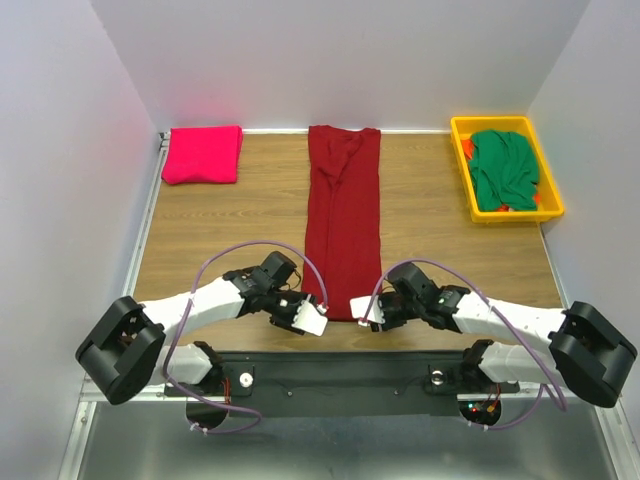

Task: Fold and stack the t-shirts
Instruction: Fold the tshirt

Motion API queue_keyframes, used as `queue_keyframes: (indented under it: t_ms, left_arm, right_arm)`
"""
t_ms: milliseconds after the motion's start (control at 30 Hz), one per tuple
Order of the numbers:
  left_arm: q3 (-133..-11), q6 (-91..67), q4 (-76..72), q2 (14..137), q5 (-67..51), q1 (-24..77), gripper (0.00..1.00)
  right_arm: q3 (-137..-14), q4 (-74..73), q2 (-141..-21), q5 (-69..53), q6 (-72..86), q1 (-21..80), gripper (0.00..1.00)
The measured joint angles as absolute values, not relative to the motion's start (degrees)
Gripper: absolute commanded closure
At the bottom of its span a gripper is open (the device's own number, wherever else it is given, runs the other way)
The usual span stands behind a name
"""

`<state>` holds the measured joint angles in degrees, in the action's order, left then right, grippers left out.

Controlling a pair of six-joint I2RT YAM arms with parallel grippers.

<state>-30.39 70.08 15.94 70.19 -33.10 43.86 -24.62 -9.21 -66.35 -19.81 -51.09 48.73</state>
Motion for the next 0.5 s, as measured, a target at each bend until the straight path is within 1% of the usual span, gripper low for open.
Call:
queue_keyframes:
  t_ms: [33,167,200,267,300,333,367,500]
  left_arm:
    - [-30.4,70.0,15.7,70.7,-33.0,43.9,0.49]
    - [-30.4,69.8,14.7,72.2,-32.9,44.0,0.58]
    - [-30.4,69.8,14.4,72.3,-32.9,44.1,0.65]
    - [-30.4,70.0,13.7,72.6,-32.7,44.3,0.75]
    - [-30.4,69.8,13.2,72.7,-32.5,44.3,0.83]
    - [-30.4,69.6,12.8,72.7,-32.3,44.3,0.88]
    - [-30.4,69.3,12.7,72.7,-32.3,44.3,1.00]
    - [-30.7,66.6,13.2,71.7,-32.1,44.3,1.00]
  right_arm:
    - [-24.4,-8.8,-66.3,-19.7,-51.4,48.9,0.56]
    - [-23.7,-8.3,-65.6,-19.3,-52.3,49.3,0.59]
    - [-23.6,-8.1,-65.4,-19.3,-52.4,49.4,0.66]
    - [-23.4,-8.1,-65.3,-19.0,-52.7,49.6,0.75]
    - [-23.2,-8.1,-65.3,-18.9,-52.6,49.6,0.86]
    - [-23.1,-8.1,-65.3,-18.7,-52.3,49.7,0.91]
    - [-23.1,-8.1,-65.3,-18.4,-51.9,49.8,0.99]
    - [-23.6,-8.8,-65.0,-16.9,-48.7,50.0,1.00]
